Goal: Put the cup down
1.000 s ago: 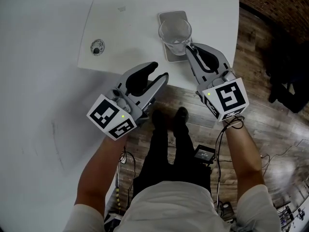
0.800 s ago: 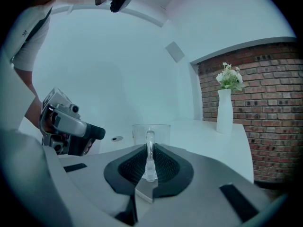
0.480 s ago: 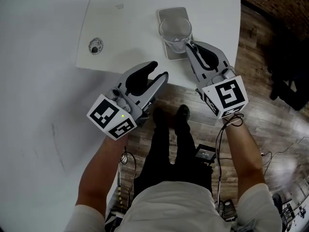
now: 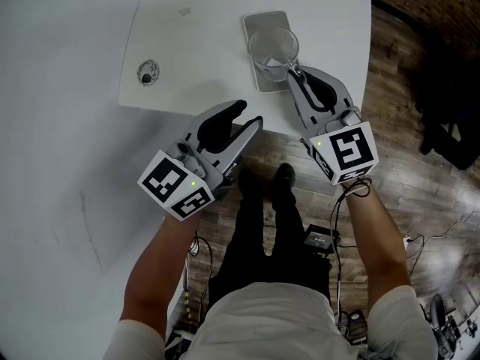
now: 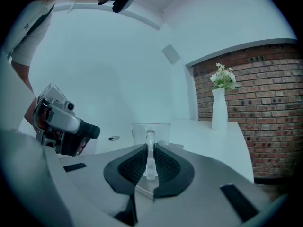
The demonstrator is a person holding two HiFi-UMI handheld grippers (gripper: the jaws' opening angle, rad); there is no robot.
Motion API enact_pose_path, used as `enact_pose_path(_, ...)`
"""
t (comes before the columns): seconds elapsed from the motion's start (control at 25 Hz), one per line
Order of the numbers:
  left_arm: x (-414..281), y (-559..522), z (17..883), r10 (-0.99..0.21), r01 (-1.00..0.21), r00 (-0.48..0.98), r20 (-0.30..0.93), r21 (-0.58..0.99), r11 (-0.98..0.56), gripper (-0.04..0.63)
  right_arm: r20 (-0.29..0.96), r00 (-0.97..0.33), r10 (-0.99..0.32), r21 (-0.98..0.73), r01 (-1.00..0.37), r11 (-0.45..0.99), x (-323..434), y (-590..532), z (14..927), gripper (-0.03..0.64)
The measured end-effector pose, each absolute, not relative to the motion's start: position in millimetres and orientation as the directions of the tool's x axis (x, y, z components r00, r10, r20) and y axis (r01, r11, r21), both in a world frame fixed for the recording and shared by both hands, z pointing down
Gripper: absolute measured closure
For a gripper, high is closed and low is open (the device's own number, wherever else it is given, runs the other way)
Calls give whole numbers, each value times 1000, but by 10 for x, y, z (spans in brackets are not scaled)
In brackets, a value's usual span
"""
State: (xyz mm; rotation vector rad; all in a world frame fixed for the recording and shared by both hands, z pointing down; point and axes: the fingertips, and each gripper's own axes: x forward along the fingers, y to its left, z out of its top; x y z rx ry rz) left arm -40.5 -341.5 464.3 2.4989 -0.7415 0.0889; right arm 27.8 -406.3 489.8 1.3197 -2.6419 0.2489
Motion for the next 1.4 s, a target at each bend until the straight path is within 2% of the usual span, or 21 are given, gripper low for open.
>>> enact_pose_path(0.68,-376,-3351,4628,-492,-523,847,201,475,-708,449,298,-574,-763,-82,-811,579,341,-3928,5054,578)
enact_pose_path(0.8,-384,-3340,4618,-494,-525,846,201,474,-707,449,305,-579,-756,-83,-807,585,344,-3907,5066,517)
enact_pose_path(0.88,-383,-3325,4615,-495,-525,846,199,474,-707,449,315,-577,-754,-89,-808,582,366,-3873,5088,506)
enact_pose_path(1.4,-347,-3301,4452,-502,-526,845,185,461,-715,449,312,-546,-777,-93,-832,547,551,-3726,4877,505)
